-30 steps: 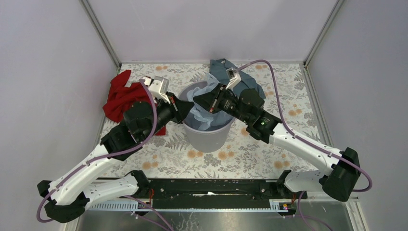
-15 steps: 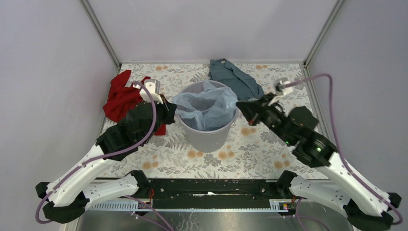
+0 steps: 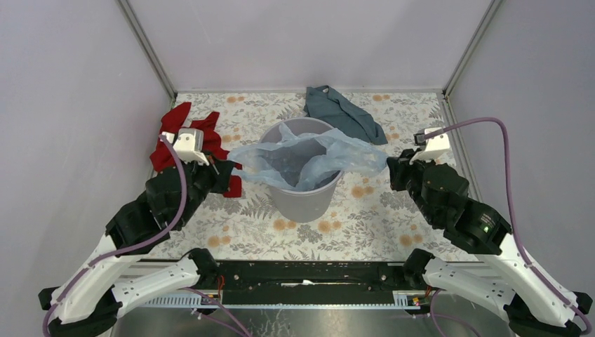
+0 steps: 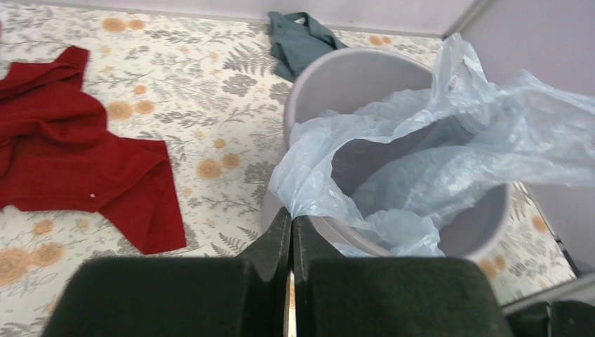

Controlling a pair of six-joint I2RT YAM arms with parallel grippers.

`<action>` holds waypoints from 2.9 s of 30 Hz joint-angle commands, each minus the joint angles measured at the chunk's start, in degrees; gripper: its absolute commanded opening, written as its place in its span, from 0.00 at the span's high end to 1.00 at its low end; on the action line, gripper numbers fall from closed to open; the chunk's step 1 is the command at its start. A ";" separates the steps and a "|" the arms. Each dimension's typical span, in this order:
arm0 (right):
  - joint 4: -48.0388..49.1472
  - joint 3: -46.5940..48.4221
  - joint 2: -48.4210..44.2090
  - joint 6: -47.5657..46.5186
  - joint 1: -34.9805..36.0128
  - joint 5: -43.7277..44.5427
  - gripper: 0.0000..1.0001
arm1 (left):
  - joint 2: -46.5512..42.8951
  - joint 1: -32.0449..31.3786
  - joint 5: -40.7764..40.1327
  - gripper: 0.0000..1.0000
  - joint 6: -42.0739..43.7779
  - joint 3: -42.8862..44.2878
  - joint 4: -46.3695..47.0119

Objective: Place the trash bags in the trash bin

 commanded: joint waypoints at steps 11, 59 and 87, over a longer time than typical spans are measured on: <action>2.43 3.33 1.89 -3.48 0.27 -37.11 0.00 | 1.48 -0.06 9.70 1.00 3.53 2.23 4.54; 27.06 4.40 20.55 -41.59 28.29 -1.11 0.00 | 0.16 -0.08 15.01 1.00 8.26 2.59 5.57; 34.27 6.05 28.07 -33.18 17.47 -23.73 1.00 | 2.93 -0.08 6.92 0.77 -2.81 7.53 -3.56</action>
